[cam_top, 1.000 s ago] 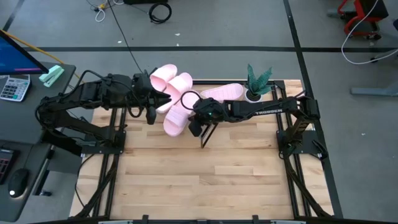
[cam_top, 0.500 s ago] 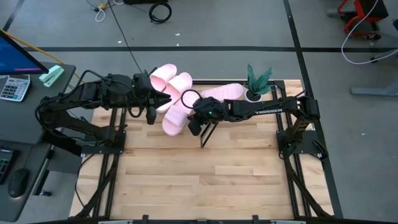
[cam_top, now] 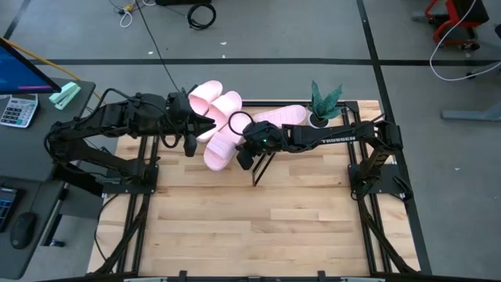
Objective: Pick and place slides into the shelf
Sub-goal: Put the pink slipper on the shelf
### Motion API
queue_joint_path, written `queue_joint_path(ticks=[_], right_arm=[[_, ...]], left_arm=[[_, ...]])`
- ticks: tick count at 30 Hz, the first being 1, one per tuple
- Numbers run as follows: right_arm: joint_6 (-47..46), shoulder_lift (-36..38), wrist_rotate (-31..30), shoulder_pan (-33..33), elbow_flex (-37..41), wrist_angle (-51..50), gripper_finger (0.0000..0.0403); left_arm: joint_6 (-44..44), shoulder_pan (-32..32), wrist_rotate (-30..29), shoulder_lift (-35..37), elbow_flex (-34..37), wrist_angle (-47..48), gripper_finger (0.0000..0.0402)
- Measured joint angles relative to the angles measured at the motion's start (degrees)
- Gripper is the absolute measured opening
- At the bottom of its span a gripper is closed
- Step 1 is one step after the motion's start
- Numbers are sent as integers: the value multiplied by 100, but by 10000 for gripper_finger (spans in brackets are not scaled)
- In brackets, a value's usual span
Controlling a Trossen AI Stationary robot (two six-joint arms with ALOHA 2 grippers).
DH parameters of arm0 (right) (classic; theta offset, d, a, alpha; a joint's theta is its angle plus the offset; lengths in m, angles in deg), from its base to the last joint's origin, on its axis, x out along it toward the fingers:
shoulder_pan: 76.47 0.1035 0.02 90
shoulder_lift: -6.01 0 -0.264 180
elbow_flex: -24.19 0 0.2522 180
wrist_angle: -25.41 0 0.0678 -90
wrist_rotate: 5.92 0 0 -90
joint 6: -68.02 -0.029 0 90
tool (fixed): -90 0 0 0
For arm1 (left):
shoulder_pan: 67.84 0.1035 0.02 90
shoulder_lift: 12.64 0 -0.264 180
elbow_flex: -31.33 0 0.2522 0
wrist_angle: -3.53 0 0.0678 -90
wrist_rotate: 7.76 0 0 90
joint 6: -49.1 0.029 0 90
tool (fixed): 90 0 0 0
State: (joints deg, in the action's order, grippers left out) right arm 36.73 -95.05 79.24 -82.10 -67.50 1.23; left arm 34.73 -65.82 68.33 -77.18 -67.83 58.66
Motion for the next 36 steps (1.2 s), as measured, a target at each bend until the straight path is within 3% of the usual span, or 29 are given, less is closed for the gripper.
queue_joint_path(ticks=[9, 21, 36], right_arm=[[167, 0, 90, 17, 0, 18, 36], [133, 64, 92, 11, 0, 0, 138], [452, 1676, 18, -241, -2, -948, 149]], left_arm=[[-21, 0, -1, -2, 0, 34, 76], [-107, 0, -1, -2, 0, 66, 80], [-116, 0, 1, -75, -9, 89, 71]])
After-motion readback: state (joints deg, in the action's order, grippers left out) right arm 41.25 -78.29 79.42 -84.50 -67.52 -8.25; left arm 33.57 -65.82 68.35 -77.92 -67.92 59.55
